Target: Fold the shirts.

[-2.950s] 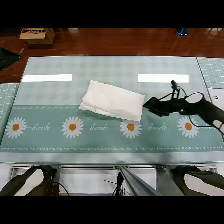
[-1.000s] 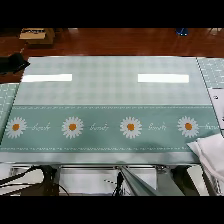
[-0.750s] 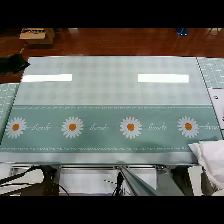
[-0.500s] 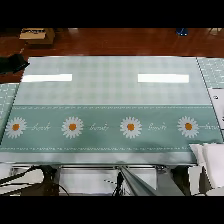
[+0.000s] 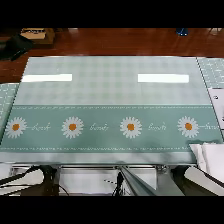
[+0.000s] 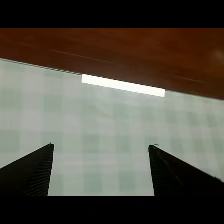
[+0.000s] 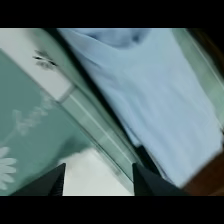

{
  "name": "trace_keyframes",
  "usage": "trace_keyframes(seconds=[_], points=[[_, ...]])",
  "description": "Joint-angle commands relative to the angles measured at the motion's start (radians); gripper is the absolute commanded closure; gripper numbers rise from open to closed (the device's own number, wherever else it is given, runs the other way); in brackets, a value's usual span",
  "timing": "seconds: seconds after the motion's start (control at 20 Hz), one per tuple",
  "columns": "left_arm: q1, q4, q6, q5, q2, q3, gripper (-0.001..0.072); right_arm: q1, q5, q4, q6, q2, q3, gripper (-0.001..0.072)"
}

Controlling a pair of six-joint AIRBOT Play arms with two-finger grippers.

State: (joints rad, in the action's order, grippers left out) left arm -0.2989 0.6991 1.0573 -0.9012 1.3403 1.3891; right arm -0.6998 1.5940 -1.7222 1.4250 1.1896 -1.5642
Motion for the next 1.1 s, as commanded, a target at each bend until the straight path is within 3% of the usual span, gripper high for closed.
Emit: trace_keyframes(seconds=[0.0,0.15,0.25,0.35,0.5,1.05], points=[[0.144,0.203,0.026,-0.127,0.0,0.063,-0.0013,0.452,-0.123,0.122,0.038,0.164,-0.081,0.0227],[0.356,0.683,0.314,-0.209,0.0,0.084,-0.0013,0.705,-0.339,0.182,0.128,0.221,-0.081,0.0222],[0.457,0.823,0.415,-0.267,0.008,0.084,-0.0013,0.787,-0.371,0.28,0.145,0.247,-0.081,0.0217],[0.512,0.83,0.426,-0.3,0.013,0.084,-0.0013,0.814,-0.363,0.394,0.142,0.259,-0.081,0.012],[0.542,0.83,0.426,-0.304,0.021,0.084,-0.0013,0.815,-0.347,0.459,0.142,0.259,-0.081,0.0123],[0.542,0.83,0.425,-0.304,0.025,0.084,-0.0013,0.815,-0.232,0.427,0.124,0.259,-0.081,0.0124]])
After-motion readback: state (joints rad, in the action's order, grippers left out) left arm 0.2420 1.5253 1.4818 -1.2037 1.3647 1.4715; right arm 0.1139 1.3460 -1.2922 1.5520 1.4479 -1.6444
